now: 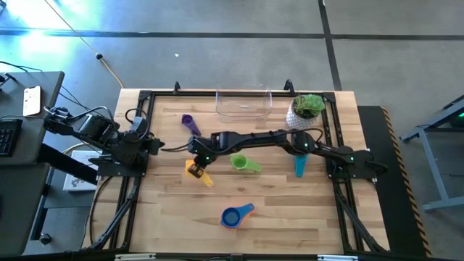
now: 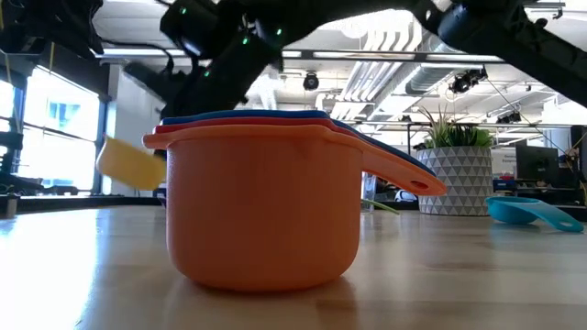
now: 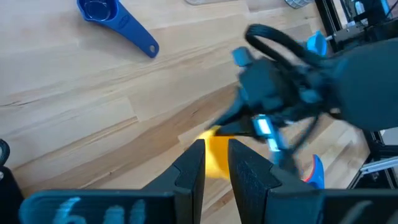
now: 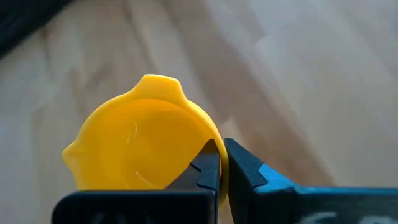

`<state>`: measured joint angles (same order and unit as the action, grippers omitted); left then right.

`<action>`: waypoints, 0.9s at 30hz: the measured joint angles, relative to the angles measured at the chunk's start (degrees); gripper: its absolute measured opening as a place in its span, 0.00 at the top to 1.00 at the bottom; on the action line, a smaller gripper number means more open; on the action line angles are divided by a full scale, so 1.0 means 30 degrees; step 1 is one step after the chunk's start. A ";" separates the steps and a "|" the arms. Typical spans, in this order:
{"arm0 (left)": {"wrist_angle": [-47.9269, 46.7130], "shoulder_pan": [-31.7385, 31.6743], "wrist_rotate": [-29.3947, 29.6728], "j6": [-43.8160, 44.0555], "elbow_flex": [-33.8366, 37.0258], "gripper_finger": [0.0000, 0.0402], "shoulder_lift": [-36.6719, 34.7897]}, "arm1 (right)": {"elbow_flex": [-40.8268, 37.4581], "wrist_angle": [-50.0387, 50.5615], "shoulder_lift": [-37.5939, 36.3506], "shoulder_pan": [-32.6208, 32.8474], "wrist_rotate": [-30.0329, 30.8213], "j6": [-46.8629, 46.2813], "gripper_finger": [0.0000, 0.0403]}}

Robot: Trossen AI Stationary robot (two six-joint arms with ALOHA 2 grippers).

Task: Nest measuring cups in basket
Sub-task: Stack the yellow measuring cup on top of the blue measuring cup

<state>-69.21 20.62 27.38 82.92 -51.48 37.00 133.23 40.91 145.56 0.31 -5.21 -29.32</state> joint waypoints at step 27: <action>0.0000 0.0006 -0.0073 0.0480 -0.0007 0.85 0.0036 | -0.0059 0.7897 -0.3199 0.5726 -0.0744 1.4138 1.00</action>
<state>-69.21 20.64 27.16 84.36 -51.51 37.10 133.05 64.60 135.96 17.49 -7.44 13.10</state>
